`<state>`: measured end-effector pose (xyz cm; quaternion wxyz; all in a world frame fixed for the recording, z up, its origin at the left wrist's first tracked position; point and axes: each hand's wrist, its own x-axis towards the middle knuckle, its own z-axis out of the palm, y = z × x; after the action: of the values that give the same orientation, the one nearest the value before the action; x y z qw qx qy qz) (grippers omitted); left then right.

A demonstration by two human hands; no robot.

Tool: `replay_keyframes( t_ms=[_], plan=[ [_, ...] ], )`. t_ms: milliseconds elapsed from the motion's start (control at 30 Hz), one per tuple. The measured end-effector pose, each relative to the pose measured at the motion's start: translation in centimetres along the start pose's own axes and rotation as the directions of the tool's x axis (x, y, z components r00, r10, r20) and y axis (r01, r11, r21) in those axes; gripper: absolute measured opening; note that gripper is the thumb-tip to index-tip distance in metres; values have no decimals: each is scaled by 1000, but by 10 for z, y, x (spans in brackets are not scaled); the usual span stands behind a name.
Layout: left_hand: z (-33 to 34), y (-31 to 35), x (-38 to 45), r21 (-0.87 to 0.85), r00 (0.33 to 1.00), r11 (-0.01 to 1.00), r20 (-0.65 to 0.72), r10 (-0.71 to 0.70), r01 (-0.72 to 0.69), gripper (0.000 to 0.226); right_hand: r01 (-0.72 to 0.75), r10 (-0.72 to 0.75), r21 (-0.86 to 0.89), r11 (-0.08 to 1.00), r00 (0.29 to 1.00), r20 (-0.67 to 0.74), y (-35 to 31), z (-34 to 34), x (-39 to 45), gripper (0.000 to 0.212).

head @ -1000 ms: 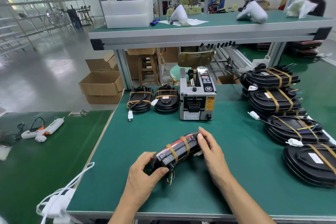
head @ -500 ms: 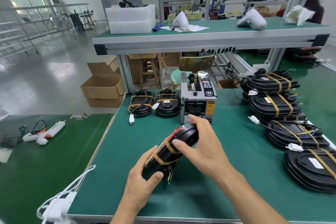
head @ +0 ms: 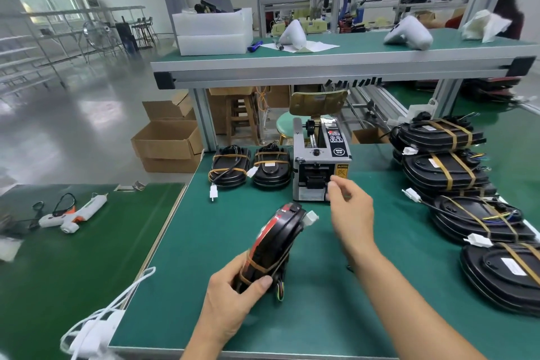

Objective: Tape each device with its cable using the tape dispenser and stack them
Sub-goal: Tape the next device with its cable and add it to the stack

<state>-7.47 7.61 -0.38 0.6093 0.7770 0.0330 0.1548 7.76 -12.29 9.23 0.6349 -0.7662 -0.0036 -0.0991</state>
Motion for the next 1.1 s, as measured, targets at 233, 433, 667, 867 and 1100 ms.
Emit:
replay_keyframes(
  t_ms=[233, 433, 667, 867, 1100],
  plan=[
    [-2, -10, 2, -1, 1000, 1000, 15, -22, 22, 63, -105, 142, -274, 956, 982, 121, 14, 23, 34, 52],
    [-2, -11, 2, -7, 999, 999, 4, -38, 38, 62, -74, 119, -321, 944, 985, 123, 18, 38, 41, 47],
    [-3, -8, 1, -21, 999, 999, 17, -41, 41, 60, -94, 120, -301, 949, 990, 69, 22, 47, 46, 31],
    [-3, -5, 1, -14, 999, 999, 13, -39, 39, 61, -160, 162, -87, 983, 987, 22, 25, 50, 48, 45],
    [-3, -6, 2, -4, 999, 999, 28, -44, 44, 60, -235, 243, 83, 969, 963, -114, 24, 57, 55, 26]
  ],
)
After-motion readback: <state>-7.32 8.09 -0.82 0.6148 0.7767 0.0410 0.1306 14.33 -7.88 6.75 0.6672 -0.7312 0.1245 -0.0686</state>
